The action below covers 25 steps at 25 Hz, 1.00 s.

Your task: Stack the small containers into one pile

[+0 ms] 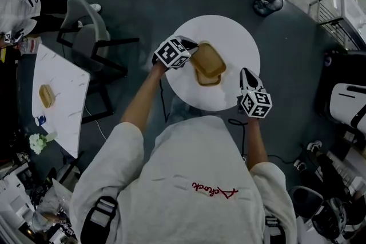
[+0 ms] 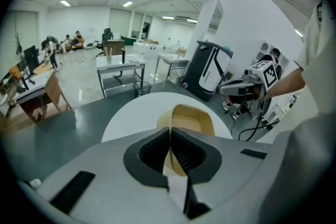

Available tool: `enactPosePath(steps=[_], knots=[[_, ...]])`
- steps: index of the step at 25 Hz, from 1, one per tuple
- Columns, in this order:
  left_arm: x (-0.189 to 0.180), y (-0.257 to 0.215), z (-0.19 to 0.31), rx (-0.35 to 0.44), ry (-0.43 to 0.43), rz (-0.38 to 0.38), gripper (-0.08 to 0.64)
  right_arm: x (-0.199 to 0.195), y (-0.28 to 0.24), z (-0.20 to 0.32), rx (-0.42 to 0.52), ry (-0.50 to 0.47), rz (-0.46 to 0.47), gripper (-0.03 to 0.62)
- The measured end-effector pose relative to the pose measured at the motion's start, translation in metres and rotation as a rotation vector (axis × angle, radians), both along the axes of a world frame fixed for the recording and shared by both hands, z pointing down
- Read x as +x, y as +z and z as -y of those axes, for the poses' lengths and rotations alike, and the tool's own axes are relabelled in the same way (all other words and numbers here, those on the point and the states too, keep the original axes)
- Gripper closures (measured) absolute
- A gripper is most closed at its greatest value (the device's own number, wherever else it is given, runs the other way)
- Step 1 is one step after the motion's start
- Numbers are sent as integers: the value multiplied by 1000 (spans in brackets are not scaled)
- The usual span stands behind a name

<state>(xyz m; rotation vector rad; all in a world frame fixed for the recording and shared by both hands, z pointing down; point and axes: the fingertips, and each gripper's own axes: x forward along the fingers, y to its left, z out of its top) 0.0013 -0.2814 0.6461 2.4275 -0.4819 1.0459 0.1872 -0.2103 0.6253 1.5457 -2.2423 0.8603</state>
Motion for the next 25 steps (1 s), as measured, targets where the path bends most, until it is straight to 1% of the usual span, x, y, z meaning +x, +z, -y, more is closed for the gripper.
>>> enactPosePath(steps=[2, 6, 9, 17, 20, 25], knots=[[3, 1, -3, -12, 36, 8, 538, 1, 0, -2, -1, 5, -2, 571], [11, 2, -7, -29, 79, 11, 538, 6, 2, -6, -5, 16, -2, 571], [16, 6, -11, -30, 128, 38, 538, 8, 4, -8, -9, 19, -3, 571], [22, 18, -15, 37, 276, 152, 538, 10, 4, -6, -11, 25, -3, 571], [28, 21, -12, 68, 323, 183, 538, 13, 5, -5, -14, 28, -3, 571], [39, 31, -12, 99, 400, 231, 538, 15, 9, -7, -23, 37, -4, 571]])
